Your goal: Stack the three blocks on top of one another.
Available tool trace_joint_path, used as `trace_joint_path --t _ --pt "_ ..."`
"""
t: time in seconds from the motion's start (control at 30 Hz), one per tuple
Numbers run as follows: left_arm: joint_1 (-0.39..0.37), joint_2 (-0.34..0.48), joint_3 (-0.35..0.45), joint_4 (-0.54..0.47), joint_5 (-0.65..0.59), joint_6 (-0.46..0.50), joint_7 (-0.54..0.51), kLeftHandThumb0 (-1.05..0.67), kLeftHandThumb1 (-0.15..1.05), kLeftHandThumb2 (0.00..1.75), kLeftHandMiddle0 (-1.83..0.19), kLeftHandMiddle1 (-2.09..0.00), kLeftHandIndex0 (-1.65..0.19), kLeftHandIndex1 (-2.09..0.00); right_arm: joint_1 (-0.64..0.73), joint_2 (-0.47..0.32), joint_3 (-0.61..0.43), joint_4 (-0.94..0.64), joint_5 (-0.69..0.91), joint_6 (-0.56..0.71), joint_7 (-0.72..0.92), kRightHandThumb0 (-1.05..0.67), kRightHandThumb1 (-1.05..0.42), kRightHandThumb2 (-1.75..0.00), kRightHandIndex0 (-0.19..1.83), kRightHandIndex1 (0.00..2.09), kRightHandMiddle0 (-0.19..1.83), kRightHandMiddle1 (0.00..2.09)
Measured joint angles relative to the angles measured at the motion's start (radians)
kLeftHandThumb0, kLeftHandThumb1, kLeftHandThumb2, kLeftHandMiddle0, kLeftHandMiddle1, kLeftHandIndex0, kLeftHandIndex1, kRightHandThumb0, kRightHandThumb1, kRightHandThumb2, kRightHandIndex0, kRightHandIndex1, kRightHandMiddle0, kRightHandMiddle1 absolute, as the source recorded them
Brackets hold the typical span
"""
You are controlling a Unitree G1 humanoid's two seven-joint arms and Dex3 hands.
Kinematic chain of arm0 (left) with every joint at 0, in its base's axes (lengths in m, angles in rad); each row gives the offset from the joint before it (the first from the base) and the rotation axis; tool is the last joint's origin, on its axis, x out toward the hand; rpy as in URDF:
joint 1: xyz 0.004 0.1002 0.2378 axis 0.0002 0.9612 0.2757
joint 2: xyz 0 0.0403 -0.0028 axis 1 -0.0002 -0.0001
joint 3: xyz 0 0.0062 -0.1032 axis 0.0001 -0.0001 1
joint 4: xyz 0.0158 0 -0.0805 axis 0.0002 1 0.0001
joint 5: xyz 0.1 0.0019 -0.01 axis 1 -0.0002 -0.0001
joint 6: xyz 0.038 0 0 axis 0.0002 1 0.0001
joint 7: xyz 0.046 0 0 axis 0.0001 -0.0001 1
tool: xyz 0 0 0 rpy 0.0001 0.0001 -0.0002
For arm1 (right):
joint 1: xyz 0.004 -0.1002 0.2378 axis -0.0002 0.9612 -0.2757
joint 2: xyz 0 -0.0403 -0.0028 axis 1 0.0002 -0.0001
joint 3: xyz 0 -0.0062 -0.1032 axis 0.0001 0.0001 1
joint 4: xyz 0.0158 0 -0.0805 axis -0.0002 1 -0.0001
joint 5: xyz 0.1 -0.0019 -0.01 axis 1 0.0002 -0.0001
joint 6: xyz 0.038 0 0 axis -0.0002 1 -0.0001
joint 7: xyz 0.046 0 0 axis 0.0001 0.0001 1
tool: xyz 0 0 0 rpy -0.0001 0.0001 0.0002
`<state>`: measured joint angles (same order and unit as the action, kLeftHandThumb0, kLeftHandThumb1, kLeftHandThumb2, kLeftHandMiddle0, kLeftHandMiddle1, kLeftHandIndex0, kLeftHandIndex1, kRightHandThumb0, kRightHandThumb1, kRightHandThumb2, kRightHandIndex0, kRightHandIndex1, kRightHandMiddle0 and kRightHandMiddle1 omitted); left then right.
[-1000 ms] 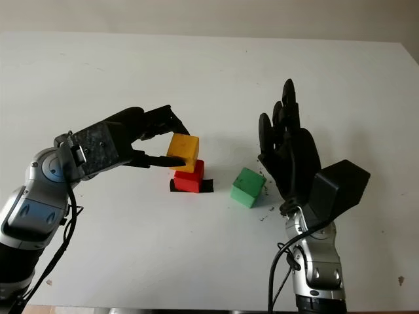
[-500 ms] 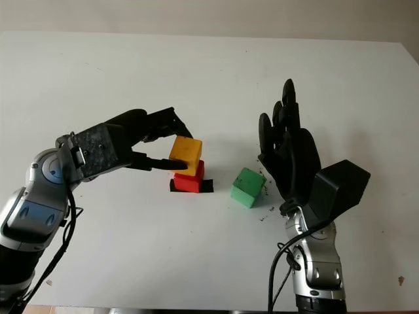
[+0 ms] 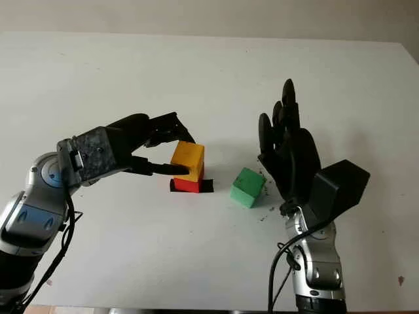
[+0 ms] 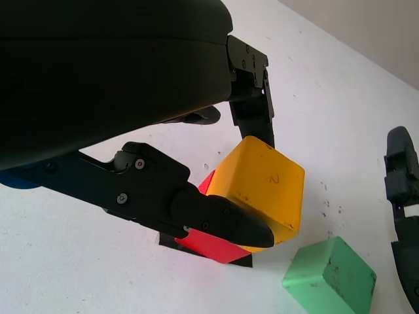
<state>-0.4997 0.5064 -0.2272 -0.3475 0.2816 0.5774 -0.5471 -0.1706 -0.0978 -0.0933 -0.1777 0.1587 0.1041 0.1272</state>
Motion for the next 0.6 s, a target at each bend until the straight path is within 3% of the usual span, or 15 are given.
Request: trace_joint_path --t 0.17,0.3,0.6 --pt "0.018 0.009 -0.021 -0.004 0.051 -0.019 0.013 -0.52 1.05 0.19 0.04 -0.04 -0.08 -0.23 0.002 0.000 0.000 0.000 0.000 -0.006 0.008 -0.69 -1.05 -0.54 -0.19 0.00 -0.19 0.00" --pt "0.018 0.018 -0.031 -0.008 0.069 -0.018 -0.003 -0.54 1.05 0.15 0.12 -0.03 -0.03 -0.09 0.002 0.000 0.000 0.000 0.004 -0.006 0.008 -0.70 -1.05 -0.53 -0.19 0.00 -0.19 0.00" --pt "0.027 0.035 -0.011 -0.035 -0.005 -0.016 -0.085 -0.68 1.04 0.09 0.16 -0.05 0.09 -0.03 0.003 0.000 0.000 0.000 0.003 0.000 0.001 -0.70 -1.05 -0.53 -0.19 0.00 -0.19 0.00"
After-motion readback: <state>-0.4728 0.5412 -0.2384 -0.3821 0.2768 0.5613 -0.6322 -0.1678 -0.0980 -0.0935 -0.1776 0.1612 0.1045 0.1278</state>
